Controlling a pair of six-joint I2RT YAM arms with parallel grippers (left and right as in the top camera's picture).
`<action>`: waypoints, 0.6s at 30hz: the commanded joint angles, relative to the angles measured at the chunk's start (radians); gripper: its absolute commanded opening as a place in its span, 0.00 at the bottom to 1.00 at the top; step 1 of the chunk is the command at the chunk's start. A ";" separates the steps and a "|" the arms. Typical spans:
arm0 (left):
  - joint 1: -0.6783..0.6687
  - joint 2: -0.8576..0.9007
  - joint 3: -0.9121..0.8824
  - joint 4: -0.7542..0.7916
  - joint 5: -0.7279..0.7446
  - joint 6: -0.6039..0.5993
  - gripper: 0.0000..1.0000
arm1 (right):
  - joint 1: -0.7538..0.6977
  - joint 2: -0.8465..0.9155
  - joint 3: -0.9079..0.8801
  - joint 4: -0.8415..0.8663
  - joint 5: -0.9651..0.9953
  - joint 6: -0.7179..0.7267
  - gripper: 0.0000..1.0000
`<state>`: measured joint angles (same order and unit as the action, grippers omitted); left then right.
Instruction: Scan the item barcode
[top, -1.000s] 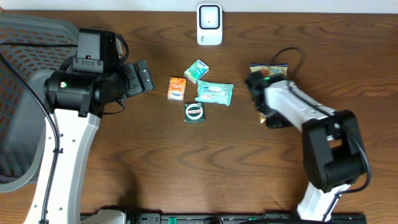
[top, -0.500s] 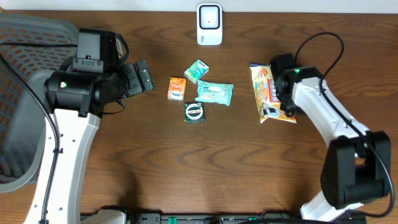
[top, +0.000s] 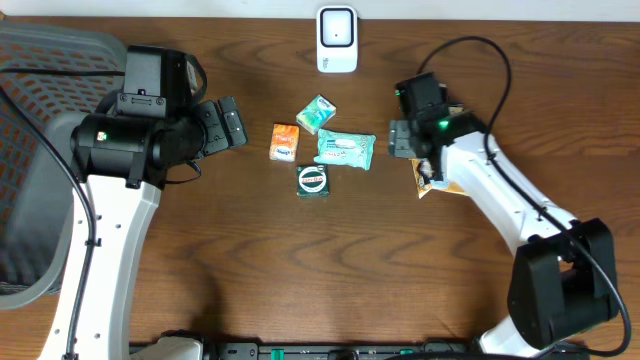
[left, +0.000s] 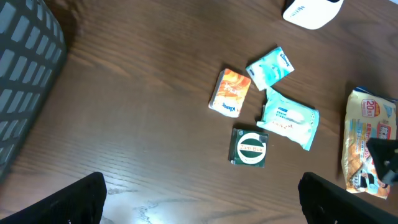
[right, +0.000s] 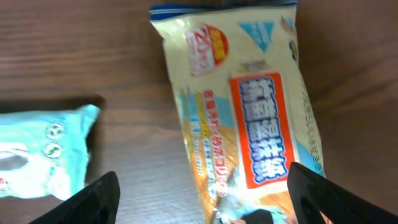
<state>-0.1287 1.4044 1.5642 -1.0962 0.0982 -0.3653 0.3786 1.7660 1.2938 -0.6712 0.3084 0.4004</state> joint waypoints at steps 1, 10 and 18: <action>0.004 0.000 0.012 -0.003 -0.006 0.006 0.98 | 0.041 0.030 0.010 0.013 0.147 -0.011 0.83; 0.004 0.000 0.012 -0.003 -0.006 0.006 0.98 | 0.101 0.196 0.010 0.048 0.420 -0.013 0.90; 0.004 0.000 0.012 -0.003 -0.006 0.006 0.98 | 0.106 0.301 0.010 0.058 0.471 -0.013 0.91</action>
<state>-0.1287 1.4044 1.5642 -1.0962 0.0982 -0.3653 0.4770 2.0426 1.2945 -0.6144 0.7105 0.3885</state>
